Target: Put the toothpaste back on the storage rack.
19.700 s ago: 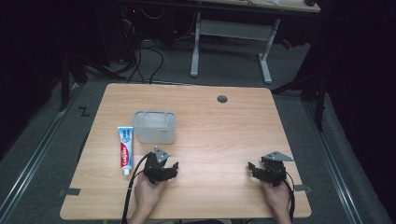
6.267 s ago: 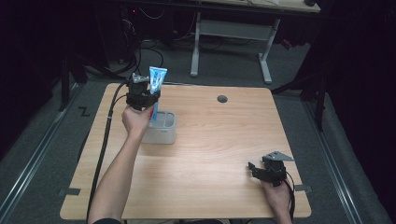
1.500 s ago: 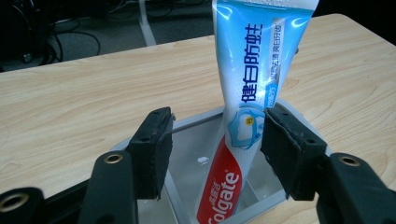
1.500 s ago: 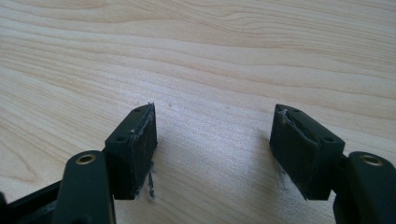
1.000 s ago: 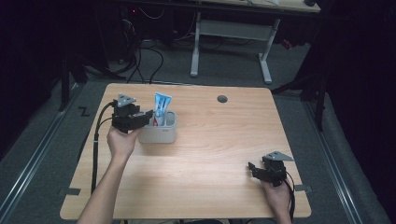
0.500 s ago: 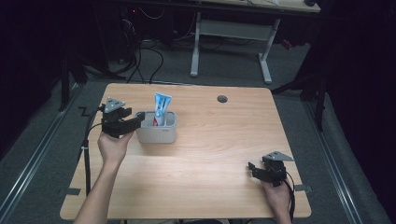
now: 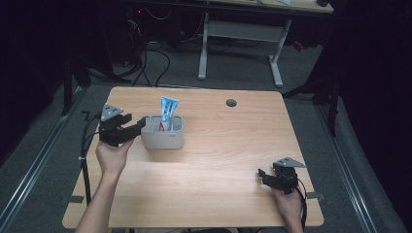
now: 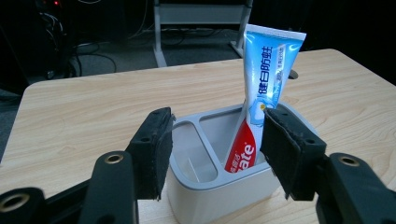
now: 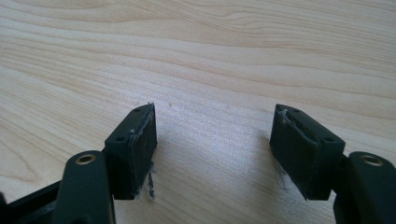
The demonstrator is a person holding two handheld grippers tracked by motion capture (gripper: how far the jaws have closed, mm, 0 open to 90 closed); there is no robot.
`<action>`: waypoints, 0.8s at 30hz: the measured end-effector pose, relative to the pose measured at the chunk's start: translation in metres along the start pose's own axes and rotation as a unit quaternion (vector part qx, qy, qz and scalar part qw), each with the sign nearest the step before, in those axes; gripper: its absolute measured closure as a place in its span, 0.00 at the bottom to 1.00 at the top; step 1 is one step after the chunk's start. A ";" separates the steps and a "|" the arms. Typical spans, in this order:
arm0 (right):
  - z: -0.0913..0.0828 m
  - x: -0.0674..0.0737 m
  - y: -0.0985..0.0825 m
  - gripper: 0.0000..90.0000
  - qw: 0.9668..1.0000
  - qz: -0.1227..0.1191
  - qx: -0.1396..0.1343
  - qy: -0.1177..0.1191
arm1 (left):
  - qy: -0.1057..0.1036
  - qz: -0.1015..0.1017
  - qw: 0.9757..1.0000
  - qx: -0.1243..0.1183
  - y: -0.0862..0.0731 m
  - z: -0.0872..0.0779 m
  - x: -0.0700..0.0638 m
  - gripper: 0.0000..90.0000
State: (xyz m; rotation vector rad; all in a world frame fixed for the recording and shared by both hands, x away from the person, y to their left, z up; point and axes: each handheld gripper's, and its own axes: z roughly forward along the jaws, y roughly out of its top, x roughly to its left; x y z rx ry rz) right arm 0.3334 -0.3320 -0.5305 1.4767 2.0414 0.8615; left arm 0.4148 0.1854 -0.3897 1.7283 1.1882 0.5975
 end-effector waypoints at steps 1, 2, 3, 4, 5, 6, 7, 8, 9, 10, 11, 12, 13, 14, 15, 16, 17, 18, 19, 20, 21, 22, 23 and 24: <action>0.000 0.000 0.000 0.35 1.000 0.000 0.000 0.000 | 0.000 0.002 1.000 0.001 0.000 0.000 0.000 0.49; 0.000 0.000 0.000 0.35 1.000 0.000 0.000 0.000 | 0.001 0.002 1.000 0.001 -0.001 -0.001 0.000 0.49; 0.000 0.000 0.000 0.35 1.000 0.000 0.000 0.000 | 0.001 0.003 1.000 0.001 -0.001 -0.001 0.001 0.49; 0.000 0.000 0.000 0.35 1.000 0.000 0.000 0.000 | 0.002 0.001 1.000 0.002 -0.002 -0.001 0.001 0.49; 0.000 0.000 0.000 0.35 1.000 0.000 0.000 0.000 | 0.003 0.001 1.000 0.002 -0.002 -0.001 0.002 0.49; 0.000 0.000 0.000 0.35 1.000 0.000 0.000 0.000 | 0.004 -0.001 1.000 0.002 -0.003 -0.002 0.002 0.49; 0.000 0.000 0.000 0.35 1.000 0.000 0.000 0.000 | 0.005 0.000 1.000 0.003 -0.004 -0.002 0.002 0.49; 0.000 0.000 0.000 0.35 1.000 0.000 0.000 0.000 | 0.007 0.000 1.000 0.004 -0.004 -0.003 0.003 0.49; 0.000 0.000 0.000 0.35 1.000 0.000 0.000 0.000 | 0.008 0.000 1.000 0.004 -0.005 -0.003 0.003 0.49; 0.000 0.000 0.000 0.35 1.000 0.000 0.000 0.000 | 0.007 -0.001 1.000 0.003 -0.006 -0.004 0.003 0.49; 0.000 0.000 0.000 0.35 1.000 -0.001 0.000 0.000 | 0.007 -0.002 1.000 0.002 -0.007 -0.004 0.003 0.49; 0.000 0.000 0.000 0.35 1.000 -0.001 0.000 0.000 | 0.008 -0.003 1.000 0.003 -0.007 -0.005 0.004 0.49; 0.000 0.000 0.000 0.35 1.000 -0.001 0.000 0.000 | 0.009 -0.002 1.000 0.003 -0.008 -0.005 0.004 0.49; 0.000 0.000 0.000 0.35 1.000 -0.001 0.000 0.000 | 0.009 -0.003 1.000 0.004 -0.009 -0.006 0.004 0.49; 0.000 0.000 0.000 0.35 1.000 -0.001 0.000 0.000 | 0.010 -0.004 1.000 0.004 -0.010 -0.006 0.005 0.49; 0.000 0.000 0.000 0.35 1.000 -0.001 0.000 0.000 | 0.011 -0.005 1.000 0.004 -0.011 -0.006 0.005 0.49; 0.000 0.000 0.000 0.35 1.000 -0.001 0.000 0.000 | 0.011 -0.006 1.000 0.004 -0.012 -0.007 0.006 0.49; 0.000 0.000 0.000 0.35 1.000 -0.001 0.000 0.000 | 0.012 -0.006 1.000 0.004 -0.013 -0.007 0.006 0.49; 0.000 0.000 0.000 0.35 1.000 -0.001 0.000 0.000 | 0.013 -0.006 1.000 0.005 -0.014 -0.008 0.006 0.49; 0.000 0.000 0.000 0.35 1.000 -0.001 0.000 0.000 | 0.014 -0.008 1.000 0.004 -0.015 -0.008 0.007 0.49; 0.000 0.000 0.000 0.35 1.000 -0.001 0.000 0.000 | 0.015 -0.007 1.000 0.006 -0.016 -0.008 0.007 0.49; 0.000 0.000 0.000 0.35 1.000 -0.001 0.000 0.000 | 0.015 -0.007 1.000 0.007 -0.017 -0.009 0.007 0.49; 0.000 0.000 0.000 0.35 1.000 -0.001 0.000 0.000 | 0.017 -0.007 1.000 0.008 -0.018 -0.009 0.008 0.48; 0.000 0.000 0.000 0.35 1.000 -0.001 0.000 0.000 | 0.017 -0.007 1.000 0.009 -0.019 -0.009 0.008 0.48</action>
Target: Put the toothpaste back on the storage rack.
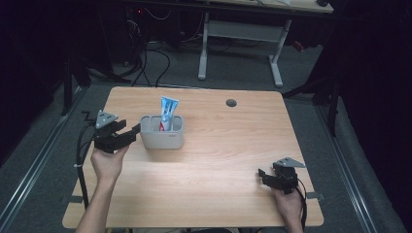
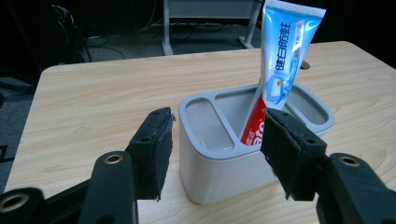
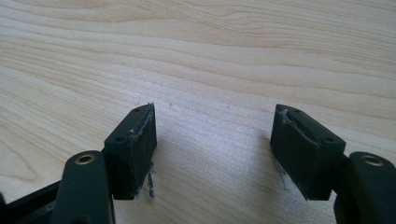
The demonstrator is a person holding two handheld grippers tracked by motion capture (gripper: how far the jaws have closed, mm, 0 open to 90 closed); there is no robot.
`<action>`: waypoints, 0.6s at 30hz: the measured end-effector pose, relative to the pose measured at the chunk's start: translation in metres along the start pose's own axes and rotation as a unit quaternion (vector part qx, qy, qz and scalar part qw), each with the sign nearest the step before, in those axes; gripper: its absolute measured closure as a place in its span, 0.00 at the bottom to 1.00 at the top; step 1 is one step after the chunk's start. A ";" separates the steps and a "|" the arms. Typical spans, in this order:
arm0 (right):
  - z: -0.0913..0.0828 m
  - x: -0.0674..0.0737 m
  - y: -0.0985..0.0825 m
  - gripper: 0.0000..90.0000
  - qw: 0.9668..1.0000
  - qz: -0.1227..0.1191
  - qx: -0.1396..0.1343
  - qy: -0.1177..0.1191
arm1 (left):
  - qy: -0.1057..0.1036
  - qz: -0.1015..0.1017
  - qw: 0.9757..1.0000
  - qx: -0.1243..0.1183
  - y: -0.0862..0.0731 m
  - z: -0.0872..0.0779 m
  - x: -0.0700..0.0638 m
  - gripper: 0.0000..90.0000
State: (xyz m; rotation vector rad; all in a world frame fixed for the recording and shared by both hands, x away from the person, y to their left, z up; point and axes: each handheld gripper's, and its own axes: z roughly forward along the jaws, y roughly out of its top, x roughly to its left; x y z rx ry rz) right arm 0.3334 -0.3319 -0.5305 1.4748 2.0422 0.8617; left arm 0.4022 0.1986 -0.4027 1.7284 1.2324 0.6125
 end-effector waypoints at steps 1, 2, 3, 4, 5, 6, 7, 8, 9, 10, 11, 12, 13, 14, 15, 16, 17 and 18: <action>0.000 0.000 0.000 0.35 1.000 0.000 0.000 0.000 | 0.000 -0.002 1.000 0.000 -0.001 -0.001 0.000 0.48; 0.000 0.000 0.000 0.35 1.000 0.000 0.000 0.000 | 0.000 -0.004 1.000 -0.001 -0.002 -0.001 0.001 0.48; 0.000 0.000 0.000 0.35 1.000 0.000 0.000 0.000 | 0.002 -0.004 1.000 0.000 -0.003 -0.002 0.001 0.48; 0.000 0.000 0.000 0.35 1.000 0.000 0.000 0.000 | 0.002 -0.004 1.000 -0.001 -0.003 -0.002 0.001 0.48; 0.000 0.000 0.000 0.35 1.000 0.000 0.000 0.000 | 0.003 -0.004 1.000 -0.001 -0.004 -0.003 0.001 0.48; 0.000 0.000 0.000 0.35 1.000 0.000 0.000 0.000 | 0.003 -0.004 1.000 -0.001 -0.005 -0.004 0.002 0.48; 0.000 0.000 0.000 0.35 1.000 0.000 0.000 0.000 | 0.003 -0.005 1.000 -0.002 -0.006 -0.004 0.002 0.48; 0.000 0.000 0.000 0.35 1.000 0.000 0.000 0.000 | 0.004 -0.004 1.000 -0.001 -0.006 -0.004 0.002 0.48; 0.000 0.000 0.000 0.35 1.000 0.000 0.000 0.000 | 0.005 -0.003 1.000 0.000 -0.006 -0.005 0.002 0.48; 0.000 0.000 0.000 0.35 1.000 0.000 0.000 0.000 | 0.005 -0.003 1.000 -0.001 -0.007 -0.005 0.002 0.48; 0.000 0.000 0.000 0.35 1.000 0.001 0.000 0.000 | 0.006 -0.004 1.000 -0.001 -0.007 -0.006 0.002 0.48; 0.000 0.000 0.000 0.35 1.000 0.000 0.000 0.000 | 0.006 -0.005 1.000 -0.002 -0.008 -0.006 0.003 0.48; 0.000 0.000 0.000 0.35 1.000 0.001 0.000 0.000 | 0.008 -0.005 1.000 -0.002 -0.008 -0.006 0.003 0.48; 0.000 0.000 0.000 0.35 1.000 0.000 0.000 0.000 | 0.008 -0.005 1.000 -0.001 -0.009 -0.006 0.003 0.48; 0.000 0.000 0.000 0.35 1.000 0.000 0.000 0.000 | 0.009 -0.006 1.000 -0.002 -0.010 -0.006 0.004 0.48; 0.000 0.000 0.000 0.35 1.000 0.000 0.000 0.000 | 0.009 -0.007 1.000 -0.002 -0.011 -0.006 0.004 0.48; 0.000 0.000 0.000 0.35 1.000 0.000 0.000 0.000 | 0.009 -0.008 1.000 -0.002 -0.012 -0.006 0.004 0.48; 0.000 0.000 0.000 0.35 1.000 0.000 0.000 0.000 | 0.009 -0.009 1.000 -0.001 -0.013 -0.006 0.005 0.48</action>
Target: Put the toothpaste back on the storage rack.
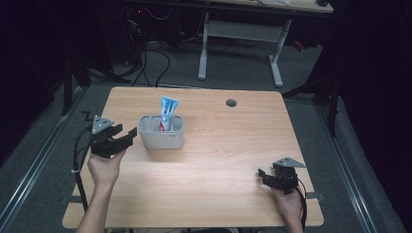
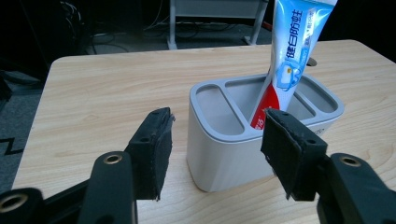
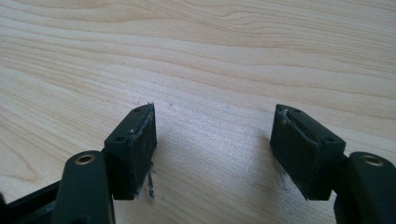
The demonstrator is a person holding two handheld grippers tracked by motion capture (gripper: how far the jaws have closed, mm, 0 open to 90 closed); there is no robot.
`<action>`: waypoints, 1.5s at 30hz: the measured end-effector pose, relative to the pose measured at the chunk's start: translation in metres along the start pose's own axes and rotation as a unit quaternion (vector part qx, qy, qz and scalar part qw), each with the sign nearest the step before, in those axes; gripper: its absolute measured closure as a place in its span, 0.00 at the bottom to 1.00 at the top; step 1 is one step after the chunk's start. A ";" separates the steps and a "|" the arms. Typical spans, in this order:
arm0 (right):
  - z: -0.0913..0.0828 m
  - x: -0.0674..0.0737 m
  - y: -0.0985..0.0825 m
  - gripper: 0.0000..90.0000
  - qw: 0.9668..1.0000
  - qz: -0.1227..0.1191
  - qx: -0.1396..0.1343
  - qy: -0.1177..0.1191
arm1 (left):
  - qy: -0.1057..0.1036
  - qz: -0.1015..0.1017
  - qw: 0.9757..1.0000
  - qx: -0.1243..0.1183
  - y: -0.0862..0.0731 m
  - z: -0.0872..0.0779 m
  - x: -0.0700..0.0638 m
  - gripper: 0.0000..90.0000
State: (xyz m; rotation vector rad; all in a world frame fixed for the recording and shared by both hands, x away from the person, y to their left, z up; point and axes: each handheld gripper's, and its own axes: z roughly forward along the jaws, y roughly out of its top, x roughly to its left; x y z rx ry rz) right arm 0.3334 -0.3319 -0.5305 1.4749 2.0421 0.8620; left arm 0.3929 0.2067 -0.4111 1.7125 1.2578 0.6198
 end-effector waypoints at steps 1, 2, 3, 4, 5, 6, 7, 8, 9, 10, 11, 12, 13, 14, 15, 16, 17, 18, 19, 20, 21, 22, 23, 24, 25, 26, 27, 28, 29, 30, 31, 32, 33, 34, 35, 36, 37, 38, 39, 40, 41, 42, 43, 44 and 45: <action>0.000 0.000 0.000 0.35 1.000 0.000 0.000 0.000 | 0.001 0.001 1.000 0.001 -0.001 0.000 0.000 0.48; 0.000 0.000 0.000 0.35 1.000 0.000 0.000 0.000 | 0.003 0.002 1.000 0.002 -0.002 0.000 0.000 0.48; 0.000 0.000 0.000 0.35 1.000 0.001 0.000 0.000 | 0.003 0.001 1.000 0.002 -0.002 -0.001 0.000 0.48; 0.000 0.000 0.000 0.35 1.000 0.000 0.000 0.000 | 0.002 0.001 1.000 0.002 -0.003 -0.001 0.001 0.48; 0.000 0.000 0.000 0.35 1.000 0.000 0.000 0.000 | 0.003 0.000 1.000 0.002 -0.004 -0.002 0.001 0.47; 0.000 0.000 0.000 0.35 1.000 0.000 0.000 0.000 | 0.003 -0.001 1.000 0.001 -0.005 -0.002 0.001 0.47; 0.000 0.000 0.000 0.35 1.000 0.000 0.000 0.000 | 0.003 -0.002 1.000 0.001 -0.005 -0.002 0.001 0.47; 0.000 0.000 0.000 0.35 1.000 0.000 0.000 0.000 | 0.002 -0.002 1.000 0.001 -0.006 -0.003 0.002 0.48; 0.000 0.000 0.000 0.35 1.000 0.000 0.000 0.000 | 0.002 -0.003 1.000 0.000 -0.007 -0.003 0.002 0.48; 0.000 0.000 0.000 0.35 1.000 0.000 0.000 0.000 | 0.002 -0.003 1.000 0.002 -0.008 -0.004 0.002 0.48; 0.000 0.000 0.000 0.35 1.000 0.000 0.000 0.000 | 0.002 -0.004 1.000 0.003 -0.010 -0.004 0.003 0.48; 0.000 0.000 0.000 0.35 1.000 0.000 0.000 0.000 | 0.002 -0.004 1.000 0.003 -0.011 -0.004 0.003 0.48; 0.000 0.000 0.000 0.35 1.000 0.000 0.000 0.000 | 0.002 -0.006 1.000 0.003 -0.012 -0.005 0.004 0.48; 0.000 0.000 0.000 0.35 1.000 0.000 0.000 0.000 | 0.001 -0.007 1.000 0.003 -0.013 -0.006 0.004 0.48; 0.000 0.000 0.000 0.35 1.000 0.000 0.000 0.000 | 0.002 -0.008 1.000 0.003 -0.014 -0.006 0.004 0.48; 0.000 0.000 0.000 0.35 1.000 0.000 0.000 0.000 | 0.002 -0.008 1.000 0.003 -0.014 -0.007 0.004 0.48; 0.000 0.000 0.000 0.35 1.000 0.000 0.000 0.000 | 0.003 -0.008 1.000 0.003 -0.015 -0.008 0.004 0.48; 0.000 0.000 0.000 0.35 1.000 0.000 0.000 0.000 | 0.002 -0.010 1.000 0.002 -0.016 -0.008 0.004 0.48; 0.000 0.000 0.000 0.35 1.000 0.000 0.000 0.000 | 0.002 -0.010 1.000 0.001 -0.017 -0.009 0.005 0.48; 0.000 0.000 0.000 0.35 1.000 0.000 0.000 0.000 | 0.002 -0.011 1.000 0.001 -0.018 -0.009 0.005 0.48; 0.000 0.000 0.000 0.35 1.000 0.000 0.000 0.000 | 0.002 -0.010 1.000 0.002 -0.018 -0.009 0.005 0.48; 0.000 0.000 0.000 0.35 1.000 0.000 0.000 0.000 | 0.003 -0.011 1.000 0.002 -0.020 -0.010 0.005 0.48; 0.000 0.000 0.000 0.35 1.000 0.000 0.000 0.000 | 0.003 -0.012 1.000 0.002 -0.020 -0.010 0.005 0.48; 0.000 0.000 0.000 0.35 1.000 0.000 0.000 0.000 | 0.003 -0.013 1.000 0.002 -0.021 -0.011 0.005 0.48; 0.000 0.000 0.000 0.35 1.000 0.000 0.000 0.000 | 0.004 -0.014 1.000 0.002 -0.022 -0.011 0.005 0.48; 0.000 0.000 0.000 0.35 1.000 0.000 0.000 0.000 | 0.006 -0.012 1.000 0.002 -0.023 -0.012 0.005 0.48; 0.000 0.000 0.000 0.35 1.000 0.000 0.000 0.000 | 0.007 -0.013 1.000 0.000 -0.024 -0.013 0.005 0.48; 0.000 0.000 0.000 0.35 1.000 0.000 0.000 0.000 | 0.008 -0.016 1.000 -0.003 -0.026 -0.014 0.006 0.48; 0.000 0.000 0.000 0.35 1.000 0.000 0.000 0.000 | 0.009 -0.018 1.000 -0.003 -0.027 -0.015 0.006 0.48; 0.000 0.000 0.000 0.35 1.000 0.000 0.000 0.000 | 0.009 -0.019 1.000 -0.003 -0.028 -0.015 0.007 0.48; 0.000 0.000 0.000 0.35 1.000 0.000 0.000 0.000 | 0.010 -0.019 1.000 -0.002 -0.029 -0.016 0.008 0.48; 0.000 0.000 0.000 0.35 1.000 0.000 0.000 0.000 | 0.012 -0.020 1.000 -0.002 -0.030 -0.017 0.008 0.48; 0.000 0.000 0.000 0.35 1.000 0.000 0.000 0.000 | 0.013 -0.022 1.000 -0.002 -0.032 -0.018 0.009 0.48; 0.000 0.000 0.000 0.35 1.000 0.000 0.000 0.000 | 0.013 -0.024 1.000 -0.002 -0.033 -0.018 0.010 0.48; 0.000 0.000 0.000 0.35 1.000 0.000 0.000 0.000 | 0.013 -0.025 1.000 -0.002 -0.034 -0.019 0.010 0.48; 0.000 0.000 0.000 0.35 1.000 0.000 0.000 0.000 | 0.014 -0.025 1.000 -0.002 -0.035 -0.019 0.011 0.48; 0.000 0.000 0.000 0.35 1.000 0.000 0.001 0.000 | 0.014 -0.026 1.000 -0.002 -0.036 -0.020 0.011 0.48; 0.000 0.000 0.000 0.35 1.000 0.000 0.000 -0.001 | 0.014 -0.028 1.000 -0.003 -0.036 -0.020 0.012 0.48; 0.000 0.000 0.000 0.35 1.000 0.000 0.000 0.000 | 0.014 -0.029 0.999 -0.002 -0.037 -0.020 0.012 0.48; 0.000 0.000 0.000 0.35 1.000 0.000 0.000 0.000 | 0.014 -0.029 0.999 -0.002 -0.038 -0.020 0.012 0.48; 0.000 0.000 0.000 0.35 1.000 0.000 0.000 -0.001 | 0.014 -0.029 0.999 -0.001 -0.039 -0.020 0.012 0.48; 0.000 0.000 0.000 0.35 1.000 0.000 0.000 -0.001 | 0.014 -0.030 0.999 0.000 -0.040 -0.020 0.012 0.49; 0.000 0.000 0.000 0.35 1.000 0.000 0.000 -0.001 | 0.014 -0.031 0.999 0.000 -0.040 -0.020 0.012 0.49; 0.000 0.000 0.000 0.35 1.000 0.000 0.000 0.000 | 0.013 -0.031 0.999 -0.001 -0.041 -0.020 0.012 0.49; 0.000 0.000 0.000 0.35 1.000 0.000 0.001 0.000 | 0.014 -0.031 0.999 0.001 -0.042 -0.020 0.011 0.49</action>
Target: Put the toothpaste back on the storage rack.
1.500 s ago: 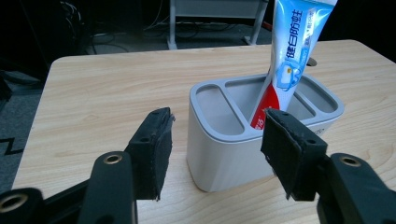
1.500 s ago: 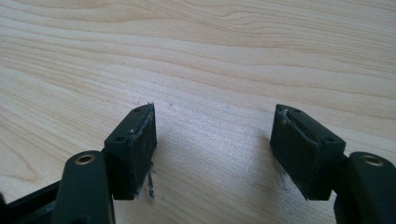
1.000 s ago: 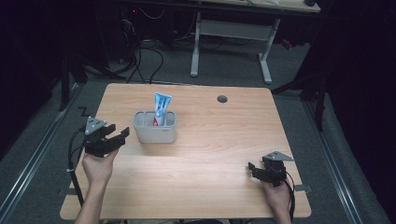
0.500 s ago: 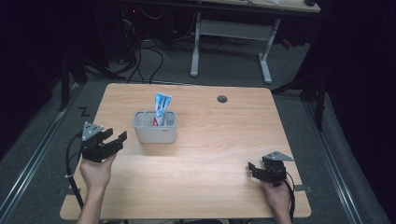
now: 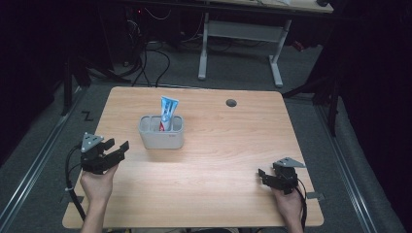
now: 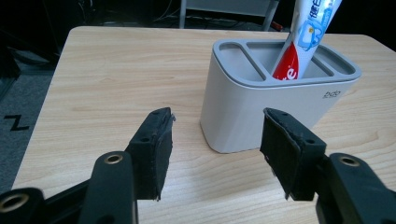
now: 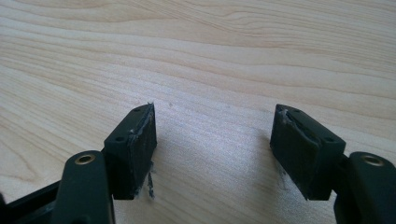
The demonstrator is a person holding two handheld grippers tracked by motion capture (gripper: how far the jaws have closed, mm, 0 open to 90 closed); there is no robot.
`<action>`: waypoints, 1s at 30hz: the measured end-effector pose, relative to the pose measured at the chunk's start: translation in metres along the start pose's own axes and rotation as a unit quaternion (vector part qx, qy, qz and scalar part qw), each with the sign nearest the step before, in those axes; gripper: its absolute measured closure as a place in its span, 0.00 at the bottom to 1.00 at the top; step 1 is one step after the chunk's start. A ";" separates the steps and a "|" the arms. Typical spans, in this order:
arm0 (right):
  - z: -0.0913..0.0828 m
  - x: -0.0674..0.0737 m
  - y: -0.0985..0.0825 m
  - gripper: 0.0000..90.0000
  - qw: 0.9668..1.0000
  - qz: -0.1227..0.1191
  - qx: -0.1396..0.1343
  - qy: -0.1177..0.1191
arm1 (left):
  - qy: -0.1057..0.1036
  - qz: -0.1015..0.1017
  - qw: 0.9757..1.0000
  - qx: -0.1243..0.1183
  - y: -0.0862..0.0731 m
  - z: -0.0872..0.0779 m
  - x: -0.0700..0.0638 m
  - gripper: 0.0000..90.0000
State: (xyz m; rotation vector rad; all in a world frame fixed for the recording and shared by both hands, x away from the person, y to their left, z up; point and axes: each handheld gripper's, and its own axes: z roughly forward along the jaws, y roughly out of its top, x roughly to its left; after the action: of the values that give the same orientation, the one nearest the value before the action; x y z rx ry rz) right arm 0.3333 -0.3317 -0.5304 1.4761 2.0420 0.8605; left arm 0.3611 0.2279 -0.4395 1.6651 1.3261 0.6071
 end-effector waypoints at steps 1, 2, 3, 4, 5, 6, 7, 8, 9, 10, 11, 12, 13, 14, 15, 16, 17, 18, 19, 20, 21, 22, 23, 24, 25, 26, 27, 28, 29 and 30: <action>0.000 0.000 0.000 0.35 1.000 -0.001 0.000 0.000 | 0.000 0.000 1.000 0.000 -0.001 0.000 0.000 0.49; 0.000 0.000 0.000 0.35 1.000 -0.001 0.000 0.000 | 0.001 0.001 1.000 0.000 -0.002 0.000 0.000 0.49; 0.000 0.000 0.000 0.35 1.000 -0.001 0.000 0.000 | 0.002 0.002 1.000 0.002 -0.002 0.000 -0.001 0.49; 0.000 0.000 0.000 0.35 1.000 -0.001 0.000 0.000 | 0.002 0.005 1.000 0.003 -0.004 0.000 -0.002 0.49; 0.000 0.000 0.000 0.35 1.000 0.000 0.000 0.000 | 0.002 0.005 1.000 0.005 -0.005 0.001 -0.003 0.49; 0.000 0.000 0.000 0.35 1.000 -0.001 0.000 0.000 | 0.001 0.007 1.000 0.008 -0.006 0.001 -0.003 0.49; 0.000 0.000 0.000 0.35 1.000 -0.001 0.000 0.000 | 0.001 0.008 1.000 0.009 -0.007 0.001 -0.004 0.48; 0.000 0.000 0.000 0.35 1.000 -0.001 0.000 0.000 | 0.000 0.006 1.000 0.009 -0.008 0.002 -0.004 0.48; 0.000 0.000 0.000 0.35 1.000 -0.001 0.000 0.000 | -0.001 0.006 1.000 0.009 -0.010 0.002 -0.005 0.48; 0.000 0.000 0.000 0.35 1.000 0.000 0.000 0.000 | -0.001 0.005 1.000 0.009 -0.010 0.002 -0.005 0.48; 0.000 0.000 0.000 0.35 1.000 -0.001 0.000 0.000 | 0.000 0.006 1.000 0.010 -0.011 0.002 -0.006 0.48; 0.000 0.000 0.000 0.35 1.000 -0.001 0.000 0.000 | -0.001 0.006 1.000 0.011 -0.012 0.003 -0.006 0.48; 0.000 0.000 0.000 0.35 1.000 -0.001 0.000 0.000 | -0.001 0.005 1.000 0.011 -0.013 0.003 -0.007 0.48; 0.000 0.000 0.000 0.35 1.000 -0.001 0.000 0.000 | -0.002 0.005 1.000 0.011 -0.014 0.003 -0.007 0.48; 0.000 0.000 0.000 0.35 1.000 -0.001 0.000 0.000 | -0.002 0.006 1.000 0.013 -0.015 0.004 -0.007 0.48; 0.000 0.000 0.000 0.35 1.000 -0.001 0.000 0.000 | -0.001 0.007 1.000 0.014 -0.015 0.004 -0.008 0.48; 0.000 0.000 0.000 0.35 1.000 -0.001 0.000 0.000 | -0.001 0.007 1.000 0.015 -0.016 0.004 -0.008 0.48; 0.000 0.000 0.000 0.35 1.000 -0.001 0.000 0.000 | -0.002 0.006 1.000 0.016 -0.017 0.005 -0.008 0.48; 0.000 0.000 0.000 0.35 1.000 -0.001 0.000 0.000 | -0.002 0.005 1.000 0.016 -0.018 0.005 -0.008 0.48; 0.000 0.000 0.000 0.35 1.000 -0.001 0.000 0.000 | -0.003 0.005 1.000 0.017 -0.019 0.005 -0.009 0.48; 0.000 0.000 0.000 0.35 1.000 0.000 0.000 0.000 | -0.003 0.006 1.000 0.019 -0.021 0.006 -0.009 0.48; 0.000 0.000 0.000 0.35 1.000 -0.001 0.000 0.000 | -0.003 0.007 1.000 0.021 -0.022 0.006 -0.010 0.48; 0.000 0.000 0.000 0.35 1.000 0.000 0.000 0.000 | -0.003 0.007 1.000 0.023 -0.024 0.007 -0.010 0.48; 0.000 0.000 0.000 0.35 1.000 0.000 0.000 0.000 | -0.004 0.006 1.000 0.024 -0.025 0.007 -0.010 0.48; 0.000 0.000 0.000 0.35 1.000 0.000 0.000 0.000 | -0.004 0.005 1.000 0.025 -0.027 0.008 -0.011 0.48; 0.000 0.000 0.000 0.35 1.000 0.000 0.000 0.000 | -0.005 0.004 1.000 0.026 -0.028 0.008 -0.011 0.48; 0.000 0.000 0.000 0.35 1.000 0.000 0.000 0.000 | -0.005 0.004 1.000 0.027 -0.029 0.009 -0.011 0.48; 0.000 0.000 0.000 0.35 1.000 0.000 0.000 0.000 | -0.005 0.003 1.000 0.029 -0.030 0.009 -0.011 0.48; 0.000 0.000 0.000 0.35 1.000 0.000 0.000 0.000 | -0.005 0.002 1.000 0.029 -0.031 0.009 -0.011 0.48; 0.000 0.000 0.000 0.35 1.000 0.000 0.000 0.000 | -0.005 0.001 1.000 0.031 -0.032 0.009 -0.011 0.48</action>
State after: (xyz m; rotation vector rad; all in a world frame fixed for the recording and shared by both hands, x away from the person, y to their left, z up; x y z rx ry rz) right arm 0.3332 -0.3317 -0.5304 1.4764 2.0419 0.8601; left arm 0.3490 0.2153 -0.4702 1.7176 1.3469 0.5635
